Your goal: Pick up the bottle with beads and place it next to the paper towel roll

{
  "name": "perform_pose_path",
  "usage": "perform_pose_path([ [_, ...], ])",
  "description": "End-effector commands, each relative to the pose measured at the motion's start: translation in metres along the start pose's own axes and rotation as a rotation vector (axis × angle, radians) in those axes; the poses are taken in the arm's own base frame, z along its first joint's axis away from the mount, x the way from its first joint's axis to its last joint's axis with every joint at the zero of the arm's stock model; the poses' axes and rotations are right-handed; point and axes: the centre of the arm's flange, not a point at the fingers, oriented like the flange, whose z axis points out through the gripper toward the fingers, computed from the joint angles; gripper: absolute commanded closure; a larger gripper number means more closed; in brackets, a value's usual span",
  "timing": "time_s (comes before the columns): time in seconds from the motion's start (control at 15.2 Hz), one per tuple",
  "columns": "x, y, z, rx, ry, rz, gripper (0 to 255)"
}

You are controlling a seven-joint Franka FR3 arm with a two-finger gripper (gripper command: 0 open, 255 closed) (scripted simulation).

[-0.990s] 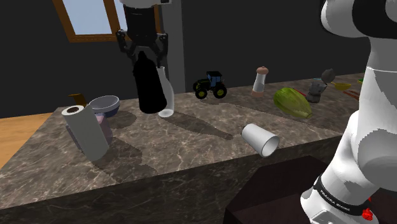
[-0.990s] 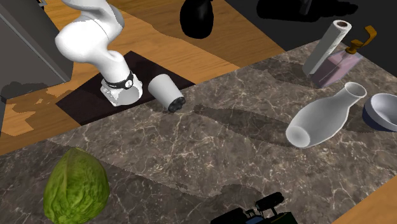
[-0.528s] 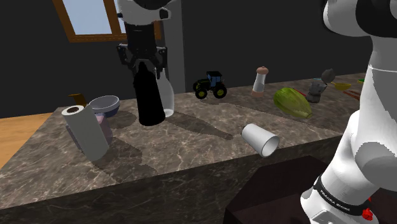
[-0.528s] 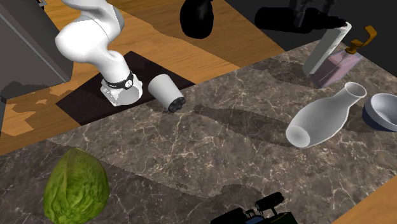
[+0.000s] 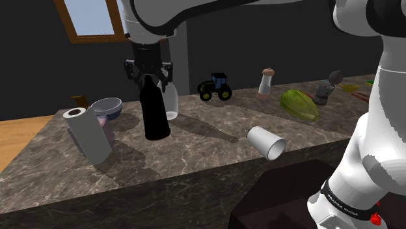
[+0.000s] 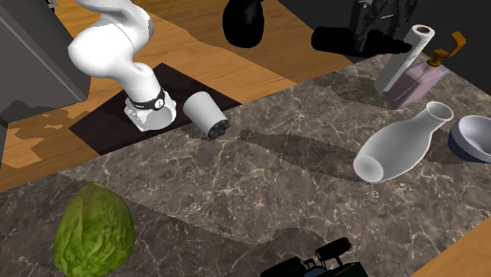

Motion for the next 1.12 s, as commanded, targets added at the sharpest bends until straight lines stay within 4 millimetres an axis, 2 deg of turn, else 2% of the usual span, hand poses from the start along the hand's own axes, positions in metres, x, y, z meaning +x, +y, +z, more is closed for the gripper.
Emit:
perform_pose_path([
  [0.0, -0.002, 0.001, 0.009, 0.002, 0.001, 0.0, 255],
  [1.06, -0.017, 0.008, 0.092, 0.002, 0.001, 0.0, 255],
])
